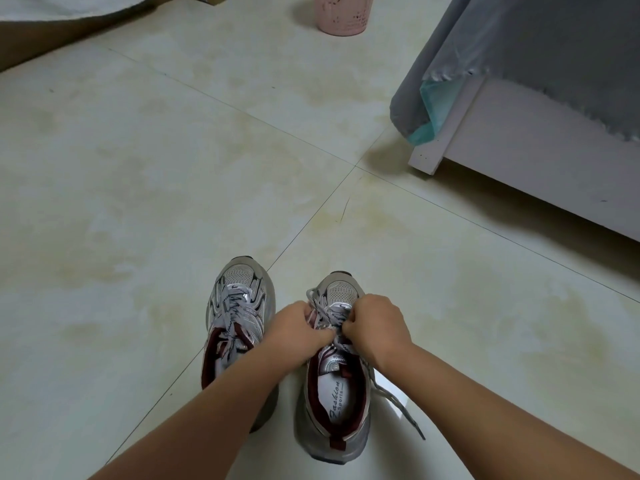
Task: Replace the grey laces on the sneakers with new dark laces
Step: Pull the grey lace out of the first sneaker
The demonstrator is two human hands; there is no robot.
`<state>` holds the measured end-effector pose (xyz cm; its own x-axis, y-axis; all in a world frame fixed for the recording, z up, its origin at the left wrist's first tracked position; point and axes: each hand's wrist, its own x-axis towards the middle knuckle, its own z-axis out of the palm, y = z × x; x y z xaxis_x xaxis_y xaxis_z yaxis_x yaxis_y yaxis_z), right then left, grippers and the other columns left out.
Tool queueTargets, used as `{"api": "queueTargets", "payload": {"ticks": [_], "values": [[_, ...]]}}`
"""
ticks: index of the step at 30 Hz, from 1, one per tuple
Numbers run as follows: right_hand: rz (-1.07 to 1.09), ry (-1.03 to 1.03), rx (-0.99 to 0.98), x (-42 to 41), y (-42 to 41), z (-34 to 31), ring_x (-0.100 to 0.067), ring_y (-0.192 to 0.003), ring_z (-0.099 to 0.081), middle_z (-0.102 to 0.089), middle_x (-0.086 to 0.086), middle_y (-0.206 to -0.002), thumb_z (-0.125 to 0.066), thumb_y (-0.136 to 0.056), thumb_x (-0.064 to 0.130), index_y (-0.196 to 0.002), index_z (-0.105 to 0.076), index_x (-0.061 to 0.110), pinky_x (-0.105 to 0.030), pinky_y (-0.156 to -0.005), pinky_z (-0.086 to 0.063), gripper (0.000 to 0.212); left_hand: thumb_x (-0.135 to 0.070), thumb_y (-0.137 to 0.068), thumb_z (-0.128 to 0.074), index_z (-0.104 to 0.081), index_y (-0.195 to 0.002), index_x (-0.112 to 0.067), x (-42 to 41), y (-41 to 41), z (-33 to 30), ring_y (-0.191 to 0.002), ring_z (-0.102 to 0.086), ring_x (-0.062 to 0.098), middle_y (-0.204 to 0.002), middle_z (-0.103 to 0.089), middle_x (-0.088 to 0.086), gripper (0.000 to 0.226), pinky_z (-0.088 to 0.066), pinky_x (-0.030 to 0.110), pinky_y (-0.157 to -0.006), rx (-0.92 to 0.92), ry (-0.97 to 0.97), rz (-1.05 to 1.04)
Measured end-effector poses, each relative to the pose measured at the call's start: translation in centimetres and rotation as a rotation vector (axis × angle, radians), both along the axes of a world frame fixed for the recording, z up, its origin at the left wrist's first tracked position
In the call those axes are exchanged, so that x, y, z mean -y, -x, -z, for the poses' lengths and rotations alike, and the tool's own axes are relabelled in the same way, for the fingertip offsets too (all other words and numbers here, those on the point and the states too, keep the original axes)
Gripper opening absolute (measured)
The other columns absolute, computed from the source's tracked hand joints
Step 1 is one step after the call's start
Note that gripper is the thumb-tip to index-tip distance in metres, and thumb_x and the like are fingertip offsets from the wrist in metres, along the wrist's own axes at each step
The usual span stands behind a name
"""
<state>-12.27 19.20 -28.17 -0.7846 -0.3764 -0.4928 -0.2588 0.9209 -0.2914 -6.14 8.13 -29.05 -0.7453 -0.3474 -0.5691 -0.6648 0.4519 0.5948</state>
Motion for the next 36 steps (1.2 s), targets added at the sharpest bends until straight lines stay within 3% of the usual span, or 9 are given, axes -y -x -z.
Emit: {"api": "queueTargets", "payload": {"ticks": [5, 7, 9, 14, 17, 24, 28, 31, 36], "values": [[-0.296, -0.024, -0.083, -0.2, 1.1, -0.7, -0.033, -0.087, -0.051, -0.048, -0.012, -0.079, -0.046, -0.085, 0.007, -0.061, -0.033, 0.013, -0.030, -0.062, -0.029, 0.028, -0.017, -0.076, -0.065, -0.050, -0.075, -0.011, 0.2, -0.4, 0.8, -0.068, -0.042, 0.019, -0.069, -0.046, 0.000, 0.017, -0.036, 0.026, -0.065, -0.050, -0.064, -0.011], [-0.452, -0.024, -0.193, -0.3, 1.5, -1.1, -0.029, -0.103, -0.051, -0.055, -0.014, -0.106, -0.045, -0.087, 0.005, -0.084, -0.051, 0.007, -0.030, -0.067, -0.029, 0.007, -0.014, -0.077, -0.065, -0.052, -0.075, -0.010, 0.3, -0.5, 0.9, -0.066, -0.042, 0.019, -0.068, -0.047, 0.002, 0.014, -0.035, 0.025, -0.064, -0.067, -0.083, -0.002], [-0.534, -0.019, -0.266, -0.5, 1.4, -0.7, -0.027, -0.108, -0.048, -0.052, -0.012, -0.116, -0.045, -0.088, 0.003, -0.109, -0.052, 0.005, -0.030, -0.068, -0.030, 0.023, -0.014, -0.077, -0.064, -0.052, -0.073, -0.010, 0.3, -0.5, 1.1, -0.065, -0.043, 0.019, -0.065, -0.047, 0.002, 0.013, -0.036, 0.025, -0.063, -0.079, -0.076, -0.004], [-0.085, 0.035, 0.079, -1.5, 1.6, -0.6, -0.026, -0.076, -0.056, -0.058, -0.005, -0.079, -0.056, -0.089, 0.042, -0.079, -0.056, 0.012, -0.032, -0.065, -0.041, 0.032, -0.017, -0.077, -0.067, -0.056, -0.073, -0.013, 0.2, -0.7, 1.3, -0.067, -0.047, 0.018, -0.067, -0.052, 0.001, 0.013, -0.039, 0.026, -0.066, -0.090, -0.130, -0.059], [0.085, 0.145, 0.248, -1.8, 0.7, 0.3, -0.022, -0.074, -0.054, -0.050, 0.002, -0.063, -0.058, -0.089, 0.031, -0.060, -0.048, 0.017, -0.028, -0.063, -0.041, 0.033, -0.023, -0.070, -0.072, -0.056, -0.073, -0.012, 0.2, -0.7, 1.4, -0.069, -0.049, 0.019, -0.071, -0.054, 0.002, 0.020, -0.045, 0.031, -0.071, -0.086, -0.163, -0.091], [-0.319, 0.002, -0.327, -2.0, 1.6, -0.7, -0.028, -0.099, -0.055, -0.054, -0.007, -0.110, -0.041, -0.095, 0.015, -0.112, -0.047, 0.012, -0.030, -0.057, -0.029, 0.019, -0.015, -0.076, -0.073, -0.061, -0.087, -0.013, 0.5, -1.0, 1.6, -0.077, -0.058, 0.017, -0.082, -0.062, 0.003, 0.016, -0.048, 0.030, -0.079, -0.071, -0.324, -0.186], [0.051, 0.121, -0.002, -2.2, 0.4, 0.1, -0.027, -0.083, -0.054, -0.060, -0.005, -0.087, -0.040, -0.095, 0.036, -0.084, -0.050, 0.015, -0.030, -0.064, -0.035, 0.026, -0.014, -0.077, -0.071, -0.061, -0.088, -0.012, 0.2, -1.0, 1.6, -0.071, -0.057, 0.013, -0.078, -0.061, 0.000, 0.015, -0.047, 0.026, -0.070, -0.073, -0.319, -0.214], [0.136, 0.239, 0.207, -2.2, 0.0, 0.9, -0.025, -0.077, -0.053, -0.051, 0.000, -0.067, -0.049, -0.091, 0.027, -0.064, -0.045, 0.017, -0.031, -0.064, -0.039, 0.030, -0.012, -0.077, -0.070, -0.058, -0.080, -0.014, 0.0, -1.0, 1.6, -0.062, -0.051, 0.008, -0.069, -0.056, -0.005, 0.013, -0.040, 0.020, -0.059, -0.087, -0.306, -0.219], [0.002, 0.012, -0.220, -3.2, 2.4, 0.1, -0.032, -0.094, -0.058, -0.062, -0.012, -0.100, -0.042, -0.094, 0.020, -0.096, -0.056, 0.009, -0.032, -0.067, -0.038, 0.018, -0.015, -0.079, -0.070, -0.059, -0.097, -0.007, 0.3, -1.2, 1.6, -0.070, -0.053, 0.010, -0.080, -0.057, 0.000, 0.023, -0.041, 0.021, -0.061, -0.081, -0.314, -0.217]]}}
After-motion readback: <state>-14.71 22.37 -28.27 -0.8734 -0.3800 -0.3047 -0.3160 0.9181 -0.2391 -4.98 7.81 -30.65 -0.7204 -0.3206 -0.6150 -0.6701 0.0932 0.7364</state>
